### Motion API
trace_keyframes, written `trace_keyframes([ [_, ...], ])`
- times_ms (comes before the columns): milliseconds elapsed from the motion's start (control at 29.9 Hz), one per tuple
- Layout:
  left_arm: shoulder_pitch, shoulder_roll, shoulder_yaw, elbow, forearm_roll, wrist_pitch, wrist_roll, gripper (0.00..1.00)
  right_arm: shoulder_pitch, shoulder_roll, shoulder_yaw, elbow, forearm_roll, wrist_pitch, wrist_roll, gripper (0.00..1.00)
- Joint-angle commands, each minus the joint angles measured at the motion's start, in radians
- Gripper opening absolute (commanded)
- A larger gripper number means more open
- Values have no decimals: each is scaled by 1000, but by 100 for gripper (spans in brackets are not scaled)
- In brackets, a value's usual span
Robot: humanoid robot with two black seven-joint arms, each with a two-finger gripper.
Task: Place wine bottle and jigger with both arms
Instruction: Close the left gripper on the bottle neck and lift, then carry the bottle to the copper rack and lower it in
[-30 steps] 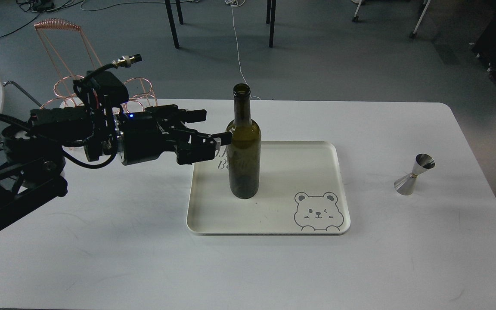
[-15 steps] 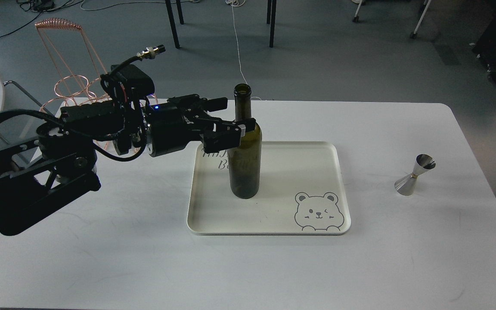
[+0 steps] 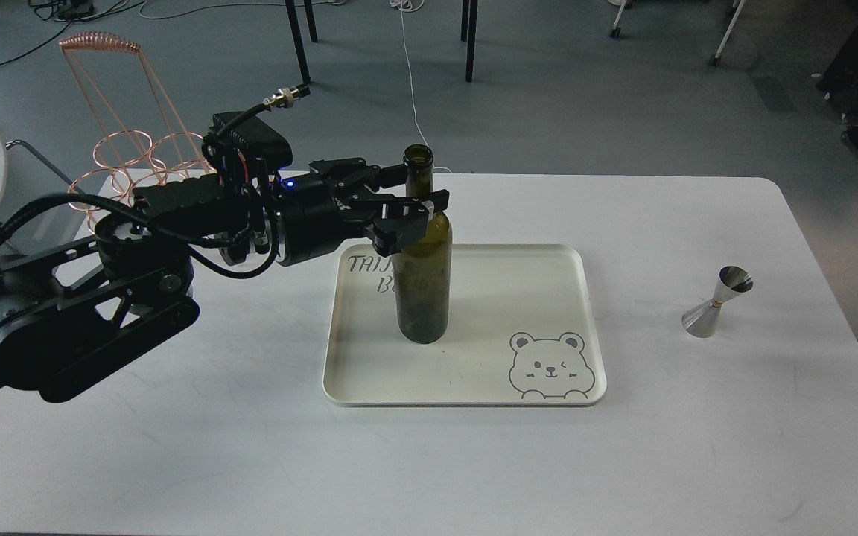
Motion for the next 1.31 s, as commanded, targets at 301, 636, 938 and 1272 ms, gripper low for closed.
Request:
trace_keyframes([
  [301, -2, 18, -17, -43, -6, 3, -9, 17, 0, -2, -5, 0, 0, 4, 2, 97],
  [636, -9, 160, -143, -83, -14, 19, -69, 16, 2, -6, -3, 2, 0, 4, 2, 97],
  [938, -91, 328, -166, 6, -75, 12, -120, 15, 2, -9, -5, 0, 0, 4, 2, 97],
  [1272, -170, 334, -161, 273, -65, 13, -141, 16, 0, -2, -9, 2, 0, 4, 2, 97],
])
